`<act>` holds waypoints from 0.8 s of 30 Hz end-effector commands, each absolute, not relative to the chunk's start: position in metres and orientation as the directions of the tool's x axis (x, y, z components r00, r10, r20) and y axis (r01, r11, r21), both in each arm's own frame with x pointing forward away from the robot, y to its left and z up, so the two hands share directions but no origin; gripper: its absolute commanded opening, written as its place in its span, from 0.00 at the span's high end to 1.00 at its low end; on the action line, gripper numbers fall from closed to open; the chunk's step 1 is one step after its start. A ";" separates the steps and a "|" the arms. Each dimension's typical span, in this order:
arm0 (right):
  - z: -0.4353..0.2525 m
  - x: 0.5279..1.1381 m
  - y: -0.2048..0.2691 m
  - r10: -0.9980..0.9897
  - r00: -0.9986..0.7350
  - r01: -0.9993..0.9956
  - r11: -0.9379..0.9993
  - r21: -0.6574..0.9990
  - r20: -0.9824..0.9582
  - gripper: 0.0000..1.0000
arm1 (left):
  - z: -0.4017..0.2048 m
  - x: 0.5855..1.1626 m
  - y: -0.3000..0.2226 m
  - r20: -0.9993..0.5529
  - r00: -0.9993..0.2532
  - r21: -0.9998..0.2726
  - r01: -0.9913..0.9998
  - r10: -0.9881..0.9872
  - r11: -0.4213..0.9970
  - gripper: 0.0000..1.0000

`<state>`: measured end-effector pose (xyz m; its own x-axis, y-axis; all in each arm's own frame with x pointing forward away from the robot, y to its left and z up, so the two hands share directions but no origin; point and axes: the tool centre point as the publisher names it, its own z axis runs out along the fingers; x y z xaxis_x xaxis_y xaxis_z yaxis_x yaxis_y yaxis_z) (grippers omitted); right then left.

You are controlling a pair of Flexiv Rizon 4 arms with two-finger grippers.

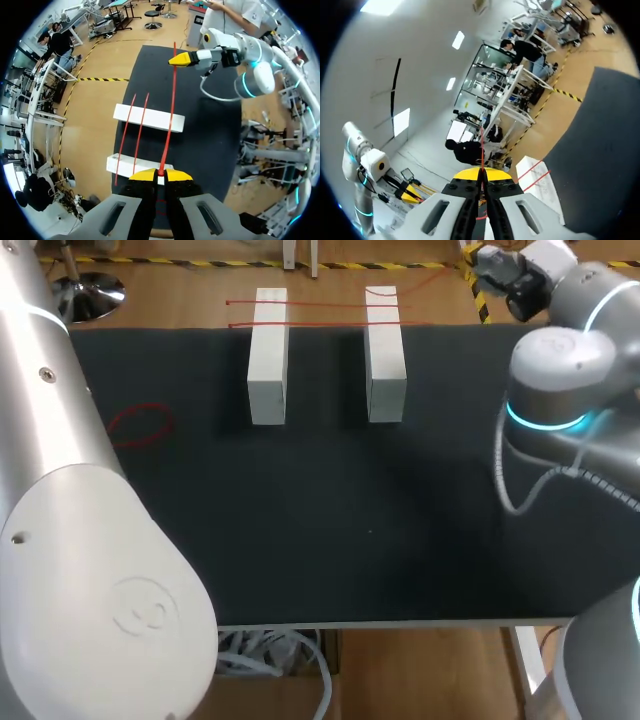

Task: Grab the tape and strap the tape.

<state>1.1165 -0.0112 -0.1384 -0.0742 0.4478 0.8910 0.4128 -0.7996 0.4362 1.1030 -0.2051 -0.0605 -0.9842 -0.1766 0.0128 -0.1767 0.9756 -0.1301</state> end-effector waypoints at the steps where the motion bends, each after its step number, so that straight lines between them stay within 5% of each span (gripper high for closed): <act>1: -0.125 1.113 -0.011 0.788 0.127 0.480 -0.580 0.658 0.602 1.00 | -0.059 1.104 -0.206 0.016 -0.984 -0.125 -0.176 -0.176 0.976 1.00; 5: -0.123 1.111 -0.007 0.800 0.101 0.511 -0.552 0.659 0.592 1.00 | -0.059 1.104 -0.206 0.016 -0.984 -0.125 -0.176 -0.176 0.976 1.00; 8: -0.124 1.108 -0.001 0.664 0.156 0.555 -0.671 0.492 0.731 1.00 | -0.059 1.104 -0.206 0.016 -0.984 -0.125 -0.176 -0.176 0.976 1.00; 24: -0.124 1.108 -0.001 0.664 0.156 0.555 -0.671 0.492 0.731 1.00 | -0.059 1.104 -0.206 0.016 -0.984 -0.125 -0.176 -0.176 0.976 1.00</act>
<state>1.1079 -0.0006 -0.1281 0.0422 0.6136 0.7885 0.5368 -0.6795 0.5001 1.1031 -0.2051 -0.0605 -0.9842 -0.1764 0.0131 -0.1766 0.9755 -0.1308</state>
